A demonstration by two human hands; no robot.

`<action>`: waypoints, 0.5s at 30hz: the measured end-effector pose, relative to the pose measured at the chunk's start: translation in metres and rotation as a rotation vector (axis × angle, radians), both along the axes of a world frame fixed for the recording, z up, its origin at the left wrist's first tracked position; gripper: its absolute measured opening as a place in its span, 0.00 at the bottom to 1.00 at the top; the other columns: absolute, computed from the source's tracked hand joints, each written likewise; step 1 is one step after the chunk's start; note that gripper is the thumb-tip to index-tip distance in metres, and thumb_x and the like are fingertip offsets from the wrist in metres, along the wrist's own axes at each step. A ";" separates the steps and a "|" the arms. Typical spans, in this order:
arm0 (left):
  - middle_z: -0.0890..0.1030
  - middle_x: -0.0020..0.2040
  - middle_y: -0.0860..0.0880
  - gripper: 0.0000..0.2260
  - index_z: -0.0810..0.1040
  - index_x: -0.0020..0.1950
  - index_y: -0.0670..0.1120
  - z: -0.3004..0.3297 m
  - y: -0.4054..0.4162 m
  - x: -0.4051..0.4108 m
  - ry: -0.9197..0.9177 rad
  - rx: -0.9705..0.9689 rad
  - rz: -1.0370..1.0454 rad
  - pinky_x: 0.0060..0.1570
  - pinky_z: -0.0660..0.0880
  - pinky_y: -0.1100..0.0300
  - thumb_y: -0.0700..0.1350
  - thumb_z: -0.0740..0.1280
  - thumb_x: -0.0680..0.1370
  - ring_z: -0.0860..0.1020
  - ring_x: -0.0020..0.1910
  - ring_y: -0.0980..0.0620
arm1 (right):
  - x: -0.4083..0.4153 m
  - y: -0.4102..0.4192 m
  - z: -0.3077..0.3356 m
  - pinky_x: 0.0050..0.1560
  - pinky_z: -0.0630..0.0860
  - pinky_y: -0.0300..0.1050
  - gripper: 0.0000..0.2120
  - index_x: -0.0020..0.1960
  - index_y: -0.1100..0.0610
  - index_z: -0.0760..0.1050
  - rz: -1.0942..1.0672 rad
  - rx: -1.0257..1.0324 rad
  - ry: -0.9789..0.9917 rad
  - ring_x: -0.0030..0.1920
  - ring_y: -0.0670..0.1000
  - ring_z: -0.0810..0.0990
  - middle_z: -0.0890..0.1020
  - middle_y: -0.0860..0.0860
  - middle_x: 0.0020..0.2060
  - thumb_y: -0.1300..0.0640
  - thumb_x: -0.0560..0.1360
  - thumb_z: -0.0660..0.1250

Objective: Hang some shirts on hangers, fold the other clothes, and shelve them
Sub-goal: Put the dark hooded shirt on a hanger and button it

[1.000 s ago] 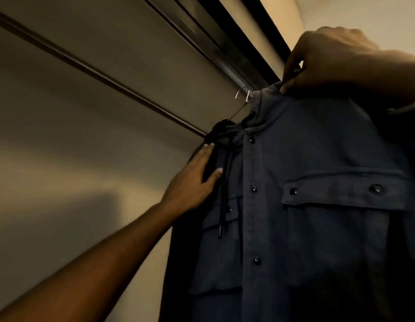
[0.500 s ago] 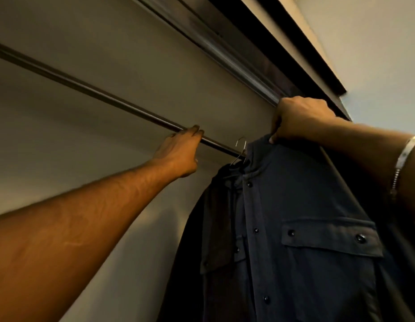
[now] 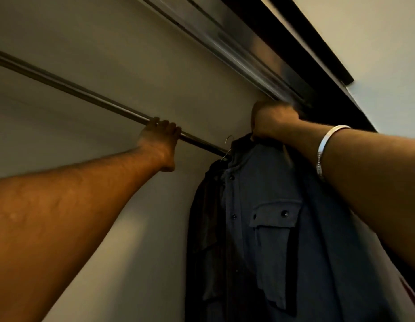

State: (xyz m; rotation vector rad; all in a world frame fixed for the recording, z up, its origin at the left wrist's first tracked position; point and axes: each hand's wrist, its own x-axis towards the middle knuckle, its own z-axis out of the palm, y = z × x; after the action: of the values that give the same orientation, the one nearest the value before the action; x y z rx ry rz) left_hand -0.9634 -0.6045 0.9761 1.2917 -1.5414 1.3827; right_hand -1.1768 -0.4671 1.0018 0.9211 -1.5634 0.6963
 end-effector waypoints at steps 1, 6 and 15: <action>0.60 0.80 0.45 0.46 0.53 0.82 0.46 0.002 -0.004 0.000 0.003 -0.027 -0.021 0.80 0.51 0.49 0.57 0.73 0.71 0.59 0.78 0.45 | -0.001 -0.011 0.001 0.45 0.77 0.50 0.26 0.61 0.57 0.76 -0.003 0.010 0.015 0.54 0.59 0.81 0.80 0.57 0.55 0.47 0.69 0.79; 0.62 0.77 0.45 0.44 0.56 0.82 0.46 0.005 -0.018 -0.001 0.009 -0.082 -0.147 0.79 0.53 0.49 0.54 0.73 0.71 0.61 0.76 0.43 | -0.005 -0.051 0.000 0.50 0.74 0.50 0.23 0.64 0.56 0.74 -0.046 0.067 0.050 0.58 0.59 0.79 0.79 0.56 0.59 0.50 0.72 0.74; 0.63 0.76 0.45 0.46 0.56 0.81 0.46 0.001 -0.024 -0.008 0.021 -0.141 -0.133 0.77 0.55 0.50 0.55 0.74 0.69 0.62 0.74 0.43 | -0.036 -0.052 -0.013 0.48 0.68 0.48 0.21 0.63 0.55 0.74 -0.152 0.105 0.093 0.59 0.58 0.79 0.79 0.55 0.59 0.45 0.75 0.71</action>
State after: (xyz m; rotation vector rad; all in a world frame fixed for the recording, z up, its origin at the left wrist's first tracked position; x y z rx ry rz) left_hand -0.9714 -0.6288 0.9773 1.0957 -1.4610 1.3627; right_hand -1.2132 -0.5188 0.9883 0.8882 -1.5804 0.4616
